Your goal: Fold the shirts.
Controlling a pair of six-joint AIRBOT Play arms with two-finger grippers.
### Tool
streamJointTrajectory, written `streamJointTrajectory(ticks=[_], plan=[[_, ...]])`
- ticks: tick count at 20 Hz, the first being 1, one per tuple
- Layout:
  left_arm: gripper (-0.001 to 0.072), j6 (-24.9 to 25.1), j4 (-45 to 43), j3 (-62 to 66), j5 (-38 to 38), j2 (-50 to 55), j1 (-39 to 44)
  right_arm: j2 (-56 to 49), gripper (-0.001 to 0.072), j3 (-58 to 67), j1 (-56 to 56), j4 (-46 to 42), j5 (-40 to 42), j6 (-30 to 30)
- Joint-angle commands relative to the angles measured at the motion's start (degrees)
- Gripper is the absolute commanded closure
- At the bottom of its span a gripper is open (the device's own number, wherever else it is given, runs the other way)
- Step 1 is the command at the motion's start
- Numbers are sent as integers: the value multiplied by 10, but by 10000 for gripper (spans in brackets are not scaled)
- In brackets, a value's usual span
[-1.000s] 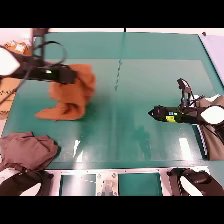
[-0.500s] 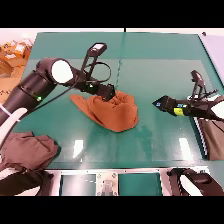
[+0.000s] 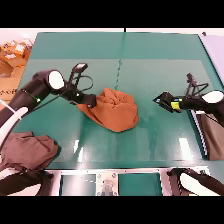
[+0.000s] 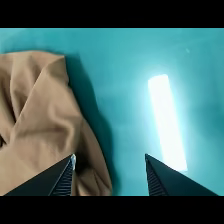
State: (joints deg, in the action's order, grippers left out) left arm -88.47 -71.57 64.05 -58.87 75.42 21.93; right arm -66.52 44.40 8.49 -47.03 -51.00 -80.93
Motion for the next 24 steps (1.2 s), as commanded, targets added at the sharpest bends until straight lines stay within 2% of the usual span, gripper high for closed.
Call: streamJointTrajectory(ticks=[1,4,6,10,11,12,14,15,16,17,18,19,22,24], plan=[[9,-57,-53,-58,24,1,-44,-131,224,51,-5,115,-11,99],[9,-59,-2,-58,40,1,-142,-220,224,120,-39,130,-40,116],[9,-35,26,-58,59,4,-182,-257,224,156,-70,130,-41,116],[9,3,97,-58,97,71,-195,-305,225,213,-120,130,-41,116],[9,25,132,-58,106,97,-195,-315,251,221,-128,130,-41,115],[9,43,169,-58,121,122,-195,-323,351,227,-136,130,-41,115],[10,83,241,-57,153,153,-195,-330,496,232,-145,132,-41,116],[11,104,268,-57,166,160,-195,-330,605,234,-145,132,-41,116],[12,122,278,-58,181,165,-195,-330,676,237,-145,132,-41,116],[216,125,278,-58,191,167,-195,-330,696,241,-144,132,-41,116],[520,125,277,-56,195,166,-195,-330,696,246,-141,132,-42,116],[685,125,277,-49,190,166,-195,-329,697,253,-137,131,-49,116],[688,125,259,-3,137,141,-195,-301,698,289,-113,132,-88,116],[689,116,208,42,92,99,-195,-253,698,323,-82,132,-116,116]])
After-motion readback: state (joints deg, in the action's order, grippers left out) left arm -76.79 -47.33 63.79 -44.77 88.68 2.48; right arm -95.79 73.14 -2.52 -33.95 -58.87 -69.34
